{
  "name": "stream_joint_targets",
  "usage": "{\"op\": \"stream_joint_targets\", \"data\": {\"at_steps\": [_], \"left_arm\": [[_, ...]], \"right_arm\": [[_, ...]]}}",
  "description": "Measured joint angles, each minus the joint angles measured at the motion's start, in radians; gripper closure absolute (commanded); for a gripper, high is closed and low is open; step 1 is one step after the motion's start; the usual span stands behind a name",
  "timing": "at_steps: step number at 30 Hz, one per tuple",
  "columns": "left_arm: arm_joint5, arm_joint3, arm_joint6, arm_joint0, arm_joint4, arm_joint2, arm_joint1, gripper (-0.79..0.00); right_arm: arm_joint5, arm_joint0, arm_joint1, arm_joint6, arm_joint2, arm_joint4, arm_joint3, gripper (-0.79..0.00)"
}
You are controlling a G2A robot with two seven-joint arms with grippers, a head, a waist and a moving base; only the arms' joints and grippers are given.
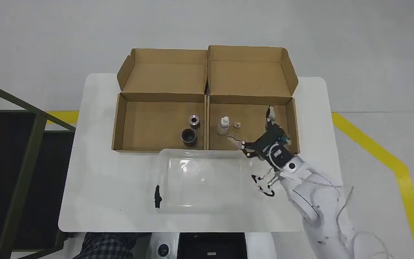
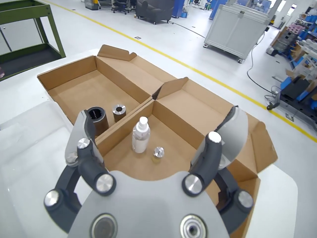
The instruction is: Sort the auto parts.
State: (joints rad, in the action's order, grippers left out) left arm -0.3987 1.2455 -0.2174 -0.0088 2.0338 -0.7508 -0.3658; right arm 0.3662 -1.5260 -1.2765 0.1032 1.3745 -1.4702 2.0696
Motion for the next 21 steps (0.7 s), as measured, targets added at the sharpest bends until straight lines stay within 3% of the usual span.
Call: {"op": "stream_joint_targets", "data": {"at_steps": [12, 21], "left_arm": [[0.0, 0.0, 0.0, 0.0, 0.0, 0.0, 0.0, -0.785], [0.0, 0.0, 0.0, 0.0, 0.0, 0.0, 0.0, -0.785]], "right_arm": [[-0.07, -0.249, 0.016, -0.208, 0.193, 0.048, 0.023, -0.785], [-0.09, -0.361, 0.019, -0.312, 0.283, 0.106, 0.013, -0.785]]}}
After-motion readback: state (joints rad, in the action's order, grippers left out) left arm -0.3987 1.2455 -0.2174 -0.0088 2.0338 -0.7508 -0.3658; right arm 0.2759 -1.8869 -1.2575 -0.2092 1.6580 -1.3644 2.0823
